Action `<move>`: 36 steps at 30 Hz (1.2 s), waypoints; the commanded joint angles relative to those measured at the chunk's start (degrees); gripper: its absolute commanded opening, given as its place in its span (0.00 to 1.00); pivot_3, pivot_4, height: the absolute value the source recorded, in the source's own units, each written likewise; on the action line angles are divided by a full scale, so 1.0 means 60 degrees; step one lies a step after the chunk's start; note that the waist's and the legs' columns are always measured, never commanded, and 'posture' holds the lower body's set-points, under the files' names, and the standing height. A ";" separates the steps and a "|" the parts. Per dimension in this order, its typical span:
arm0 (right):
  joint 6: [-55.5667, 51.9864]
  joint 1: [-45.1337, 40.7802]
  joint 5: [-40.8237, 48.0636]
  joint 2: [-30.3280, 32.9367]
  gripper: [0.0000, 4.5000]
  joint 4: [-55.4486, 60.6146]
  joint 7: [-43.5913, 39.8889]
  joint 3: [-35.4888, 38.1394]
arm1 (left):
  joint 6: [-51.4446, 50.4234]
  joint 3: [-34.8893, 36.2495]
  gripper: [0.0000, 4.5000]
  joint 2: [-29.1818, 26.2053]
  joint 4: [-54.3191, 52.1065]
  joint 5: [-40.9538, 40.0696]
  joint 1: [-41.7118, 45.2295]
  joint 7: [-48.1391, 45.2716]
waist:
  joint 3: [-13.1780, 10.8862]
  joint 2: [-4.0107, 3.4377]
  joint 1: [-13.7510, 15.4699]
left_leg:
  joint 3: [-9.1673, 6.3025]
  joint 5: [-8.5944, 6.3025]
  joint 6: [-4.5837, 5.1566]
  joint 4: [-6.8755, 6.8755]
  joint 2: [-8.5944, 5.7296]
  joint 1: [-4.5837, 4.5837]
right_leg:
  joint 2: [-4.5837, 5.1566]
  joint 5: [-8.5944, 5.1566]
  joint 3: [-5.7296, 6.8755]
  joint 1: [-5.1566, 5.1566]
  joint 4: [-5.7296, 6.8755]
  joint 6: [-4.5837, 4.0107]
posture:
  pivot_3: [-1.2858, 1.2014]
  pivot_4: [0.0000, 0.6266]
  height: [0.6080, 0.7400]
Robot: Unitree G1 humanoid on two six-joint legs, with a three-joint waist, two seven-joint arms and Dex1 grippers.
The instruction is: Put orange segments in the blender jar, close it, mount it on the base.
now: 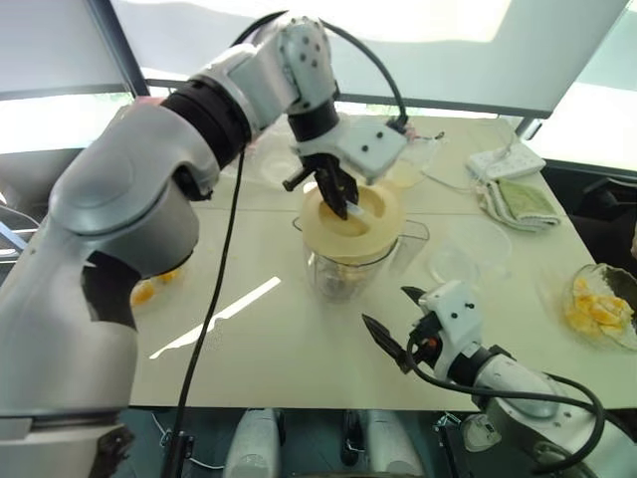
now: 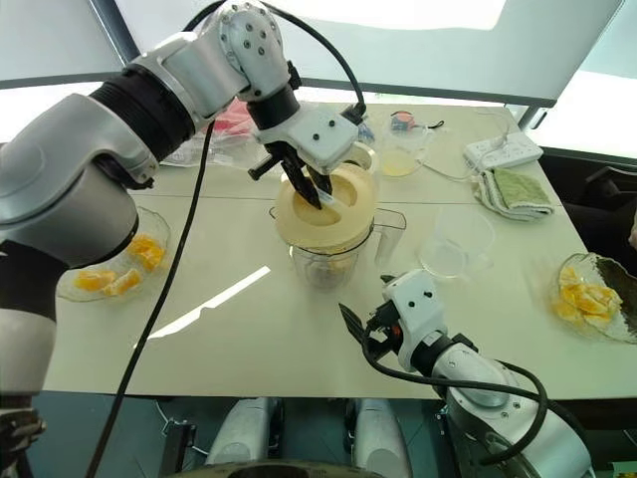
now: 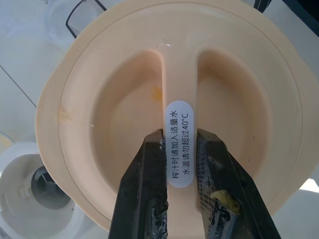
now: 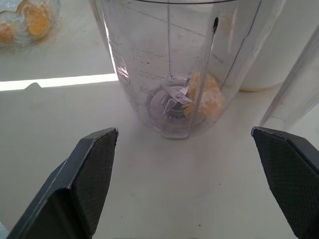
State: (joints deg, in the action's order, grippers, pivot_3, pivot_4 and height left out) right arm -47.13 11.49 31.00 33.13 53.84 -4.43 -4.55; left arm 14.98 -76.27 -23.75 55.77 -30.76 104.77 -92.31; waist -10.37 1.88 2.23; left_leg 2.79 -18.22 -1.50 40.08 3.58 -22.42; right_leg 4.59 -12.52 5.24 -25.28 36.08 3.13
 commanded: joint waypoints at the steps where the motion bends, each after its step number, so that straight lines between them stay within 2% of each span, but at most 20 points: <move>1: 0.0136 -0.0072 -0.0343 -0.0314 1.00 0.0167 0.0068 -0.0227 | 0.0506 -0.0452 0.05 0.0154 0.0314 0.0016 0.0405 -0.0031 | 0.0000 0.0000 0.0001 | 0.0000 0.0000 0.0000 0.0000 0.0000 0.0000 | 0.0000 0.0000 0.0000 0.0000 0.0000 0.0000 | 0.52 0.24 1.00; 11: 0.0537 -0.0308 -0.1365 -0.1072 1.00 -0.0344 0.0174 -0.0181 | 0.0867 -0.1486 0.05 0.0616 0.0428 -0.0014 0.0282 -0.0031 | 0.0012 -0.0017 0.0005 | 0.0000 0.0000 0.0000 0.0001 -0.0004 0.0007 | -0.0001 -0.0002 -0.0009 0.0006 0.0001 -0.0004 | 0.52 0.24 1.00; 20: 0.1434 -0.1278 -0.2846 -0.1872 1.00 -0.1567 0.0551 -0.0236 | 0.0324 -0.2568 0.05 0.0068 -0.0768 -0.1542 0.0281 -0.0031 | 0.0029 -0.0046 -0.0106 | -0.0003 -0.0002 0.0004 0.0001 -0.0009 0.0018 | -0.0011 -0.0003 -0.0034 0.0009 0.0005 -0.0005 | 0.52 0.24 1.00; 26: 0.1883 -0.1845 -0.3853 -0.2254 1.00 -0.2488 0.0750 -0.0391 | 0.0601 -0.3072 0.05 -0.0084 -0.0954 -0.1763 0.0209 -0.0031 | 0.0032 -0.0050 -0.0124 | -0.0001 -0.0007 0.0013 0.0000 -0.0009 0.0017 | -0.0014 -0.0004 -0.0035 0.0007 0.0002 -0.0001 | 0.52 0.24 1.00; 31: 0.2147 -0.2256 -0.4513 -0.2570 1.00 -0.3004 0.0814 -0.0552 | 0.0854 -0.3256 0.05 -0.0001 -0.0679 -0.1517 0.0088 -0.0031 | 0.0032 -0.0051 -0.0129 | 0.0001 -0.0011 0.0019 0.0000 -0.0010 0.0017 | -0.0015 -0.0005 -0.0036 0.0007 0.0001 0.0001 | 0.52 0.24 1.00; 35: 0.2283 -0.2220 -0.4750 -0.2831 1.00 -0.3001 0.0782 -0.0450 | 0.1422 -0.3071 0.05 0.0280 -0.0028 -0.0817 -0.0183 -0.0031 | 0.0045 -0.0056 -0.0116 | 0.0001 -0.0011 0.0020 0.0000 -0.0010 0.0017 | -0.0014 -0.0005 -0.0035 0.0008 0.0000 0.0001 | 0.52 0.24 1.00; 36: 0.2294 -0.2175 -0.4771 -0.2872 0.94 -0.2969 0.0745 -0.0401 | 0.1517 -0.3021 0.05 0.0354 0.0121 -0.0641 -0.0259 -0.0031 | 0.0057 -0.0061 -0.0111 | 0.0002 -0.0011 0.0020 0.0000 -0.0011 0.0021 | -0.0014 -0.0006 -0.0036 0.0012 -0.0001 0.0001 | 0.52 0.24 1.00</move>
State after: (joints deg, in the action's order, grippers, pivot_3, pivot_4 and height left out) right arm -34.69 -1.35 3.01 16.31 34.54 0.23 -7.69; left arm 22.79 -91.24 -23.04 56.48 -39.29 106.47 -91.44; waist -10.02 1.51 1.57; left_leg 2.80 -18.29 -1.38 40.08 3.51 -22.27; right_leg 4.50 -12.55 5.02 -25.17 36.07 3.14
